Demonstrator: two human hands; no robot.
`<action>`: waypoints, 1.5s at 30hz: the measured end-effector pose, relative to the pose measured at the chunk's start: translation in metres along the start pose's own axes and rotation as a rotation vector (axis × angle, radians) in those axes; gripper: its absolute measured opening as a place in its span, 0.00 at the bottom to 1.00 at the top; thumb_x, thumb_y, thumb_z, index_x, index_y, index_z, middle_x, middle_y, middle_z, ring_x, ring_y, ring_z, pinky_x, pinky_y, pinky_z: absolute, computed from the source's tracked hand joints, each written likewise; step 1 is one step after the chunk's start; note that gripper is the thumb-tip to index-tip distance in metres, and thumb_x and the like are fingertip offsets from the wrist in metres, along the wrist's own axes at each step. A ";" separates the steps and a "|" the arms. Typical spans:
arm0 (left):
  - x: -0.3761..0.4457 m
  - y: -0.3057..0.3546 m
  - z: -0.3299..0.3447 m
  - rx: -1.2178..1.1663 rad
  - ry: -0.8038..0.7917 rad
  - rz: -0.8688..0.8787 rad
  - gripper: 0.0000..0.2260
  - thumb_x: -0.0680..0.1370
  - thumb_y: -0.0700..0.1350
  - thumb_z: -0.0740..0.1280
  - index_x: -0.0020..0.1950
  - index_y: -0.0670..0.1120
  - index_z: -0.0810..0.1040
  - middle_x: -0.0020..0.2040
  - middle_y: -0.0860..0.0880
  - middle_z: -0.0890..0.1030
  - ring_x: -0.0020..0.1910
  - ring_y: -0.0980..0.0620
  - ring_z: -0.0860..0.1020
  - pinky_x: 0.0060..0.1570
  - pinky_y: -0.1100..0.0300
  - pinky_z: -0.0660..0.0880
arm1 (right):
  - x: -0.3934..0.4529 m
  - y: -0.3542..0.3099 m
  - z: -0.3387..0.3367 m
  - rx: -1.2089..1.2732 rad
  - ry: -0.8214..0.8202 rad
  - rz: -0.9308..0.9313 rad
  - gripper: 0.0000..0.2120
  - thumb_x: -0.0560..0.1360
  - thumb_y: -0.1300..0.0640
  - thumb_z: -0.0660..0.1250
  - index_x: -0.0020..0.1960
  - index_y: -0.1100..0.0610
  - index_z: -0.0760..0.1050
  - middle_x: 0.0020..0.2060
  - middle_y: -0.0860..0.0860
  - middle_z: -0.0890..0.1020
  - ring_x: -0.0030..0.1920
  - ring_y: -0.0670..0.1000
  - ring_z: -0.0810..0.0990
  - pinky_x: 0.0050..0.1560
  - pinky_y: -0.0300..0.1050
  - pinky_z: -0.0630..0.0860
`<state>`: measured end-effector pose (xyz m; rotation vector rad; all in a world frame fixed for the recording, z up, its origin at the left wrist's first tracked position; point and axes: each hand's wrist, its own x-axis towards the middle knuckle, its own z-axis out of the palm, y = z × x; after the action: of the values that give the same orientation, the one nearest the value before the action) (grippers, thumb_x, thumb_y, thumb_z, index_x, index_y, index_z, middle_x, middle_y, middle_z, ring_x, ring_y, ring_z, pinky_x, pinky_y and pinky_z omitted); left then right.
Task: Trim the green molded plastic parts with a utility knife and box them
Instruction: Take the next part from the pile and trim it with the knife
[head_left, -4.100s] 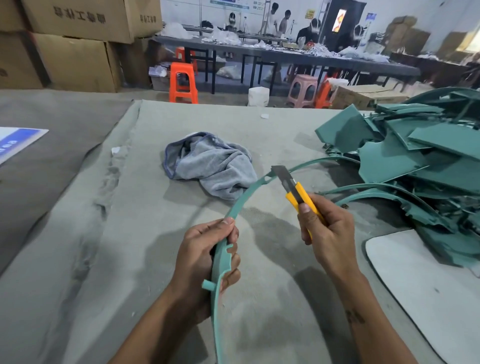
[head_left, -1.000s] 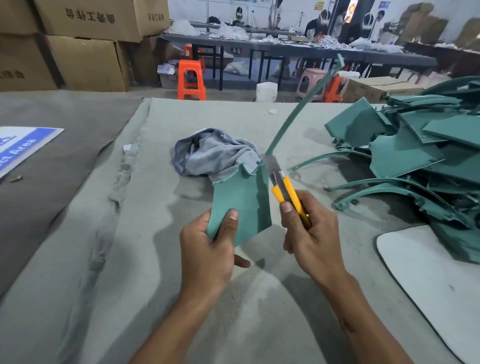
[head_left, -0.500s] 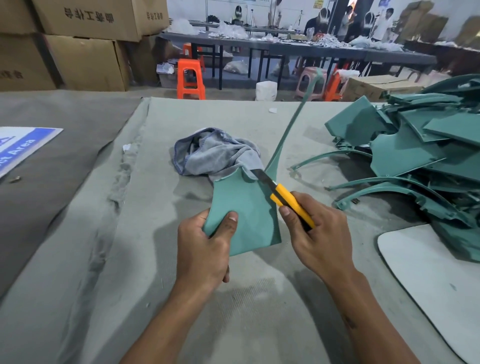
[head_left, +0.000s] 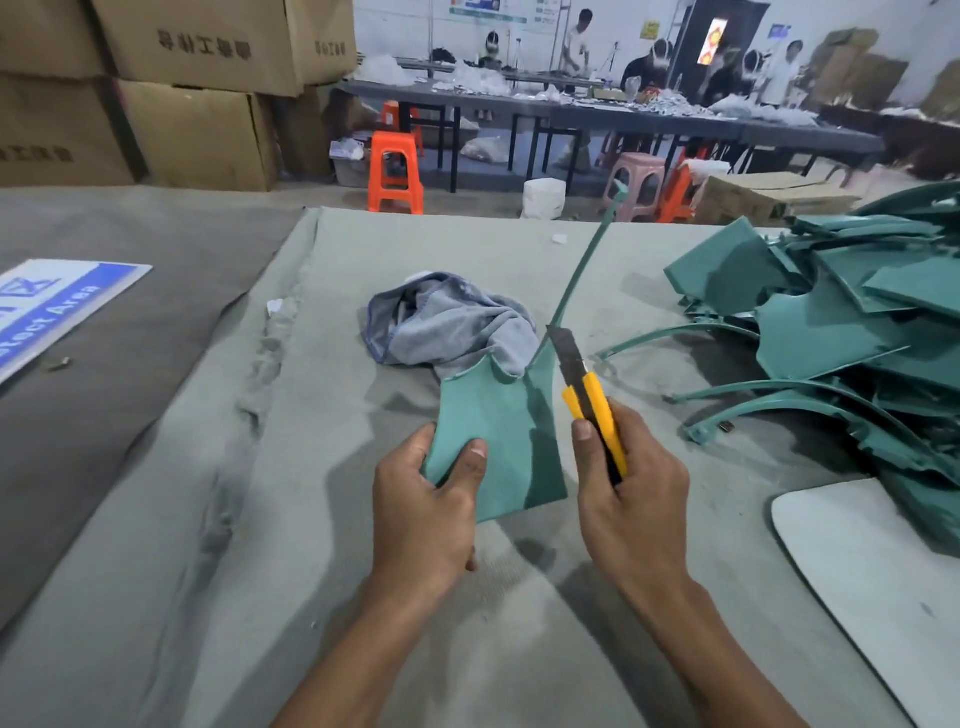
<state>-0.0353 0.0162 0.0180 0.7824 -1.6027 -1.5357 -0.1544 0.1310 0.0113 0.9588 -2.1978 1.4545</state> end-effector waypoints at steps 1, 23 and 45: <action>0.000 0.001 0.000 -0.013 0.006 0.000 0.07 0.80 0.42 0.71 0.45 0.54 0.82 0.33 0.50 0.82 0.20 0.53 0.75 0.16 0.60 0.70 | -0.002 -0.006 0.003 0.144 -0.055 0.104 0.08 0.82 0.44 0.61 0.55 0.43 0.78 0.31 0.45 0.76 0.28 0.48 0.76 0.32 0.39 0.73; 0.008 -0.003 -0.009 0.204 0.159 0.242 0.04 0.79 0.50 0.65 0.47 0.51 0.75 0.38 0.54 0.81 0.33 0.51 0.81 0.34 0.47 0.79 | -0.013 -0.050 0.038 0.453 -0.248 0.250 0.08 0.82 0.46 0.60 0.47 0.44 0.75 0.32 0.55 0.75 0.23 0.59 0.76 0.22 0.51 0.73; 0.004 -0.008 -0.005 0.275 0.128 0.300 0.04 0.82 0.45 0.68 0.47 0.49 0.77 0.36 0.52 0.80 0.33 0.51 0.80 0.32 0.48 0.76 | 0.003 -0.010 0.005 0.074 -0.149 -0.260 0.11 0.85 0.54 0.63 0.64 0.54 0.78 0.33 0.40 0.72 0.30 0.43 0.72 0.33 0.30 0.65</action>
<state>-0.0333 0.0095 0.0103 0.7301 -1.7654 -1.0478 -0.1491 0.1229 0.0176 1.3624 -2.0354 1.3895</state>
